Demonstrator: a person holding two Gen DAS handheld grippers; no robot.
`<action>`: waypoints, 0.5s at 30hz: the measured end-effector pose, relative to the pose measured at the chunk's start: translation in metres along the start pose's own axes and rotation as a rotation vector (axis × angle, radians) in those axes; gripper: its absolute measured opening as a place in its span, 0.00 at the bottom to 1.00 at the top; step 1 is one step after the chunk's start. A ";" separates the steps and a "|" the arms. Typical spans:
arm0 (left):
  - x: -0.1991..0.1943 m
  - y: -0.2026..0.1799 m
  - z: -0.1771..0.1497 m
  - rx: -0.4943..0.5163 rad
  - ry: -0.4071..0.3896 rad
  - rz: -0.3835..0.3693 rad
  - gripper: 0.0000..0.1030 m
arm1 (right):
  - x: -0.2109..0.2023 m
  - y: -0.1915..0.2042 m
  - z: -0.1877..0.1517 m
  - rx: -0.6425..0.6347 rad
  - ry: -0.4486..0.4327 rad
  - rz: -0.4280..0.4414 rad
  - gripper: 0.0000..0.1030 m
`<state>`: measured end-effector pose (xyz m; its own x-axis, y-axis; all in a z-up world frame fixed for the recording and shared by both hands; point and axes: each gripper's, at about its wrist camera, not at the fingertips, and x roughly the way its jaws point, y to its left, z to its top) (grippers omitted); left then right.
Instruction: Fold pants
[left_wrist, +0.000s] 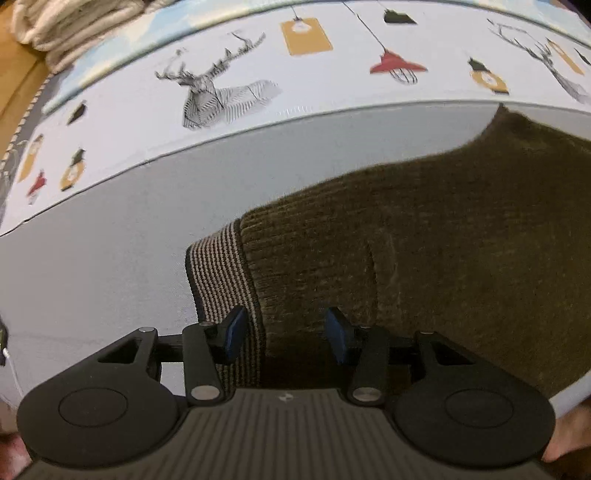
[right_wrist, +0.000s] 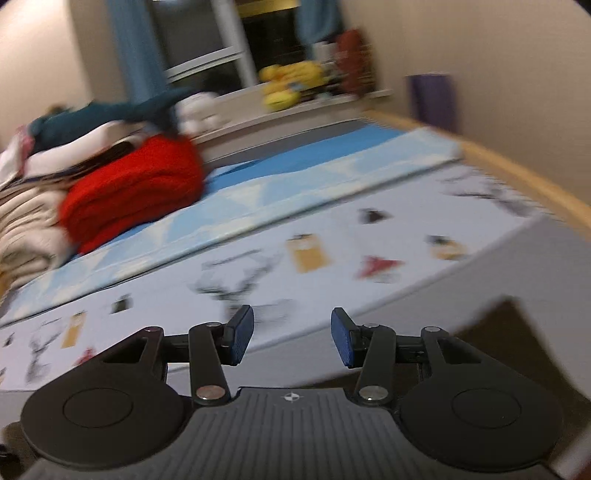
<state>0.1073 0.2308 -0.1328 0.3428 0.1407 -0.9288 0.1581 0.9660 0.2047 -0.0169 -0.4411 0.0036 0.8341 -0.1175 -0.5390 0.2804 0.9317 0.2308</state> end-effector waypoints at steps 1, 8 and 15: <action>-0.009 -0.004 0.001 -0.003 -0.029 -0.003 0.51 | -0.008 -0.016 -0.006 0.018 -0.014 -0.031 0.47; -0.087 -0.065 0.017 0.036 -0.315 0.042 0.78 | -0.033 -0.111 -0.064 0.087 0.027 -0.176 0.47; -0.127 -0.154 0.003 0.049 -0.401 -0.103 0.93 | -0.029 -0.179 -0.101 0.330 0.036 -0.277 0.47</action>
<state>0.0420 0.0634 -0.0457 0.6551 -0.0615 -0.7531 0.2515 0.9576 0.1405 -0.1396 -0.5697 -0.1036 0.6901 -0.3301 -0.6440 0.6334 0.7059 0.3169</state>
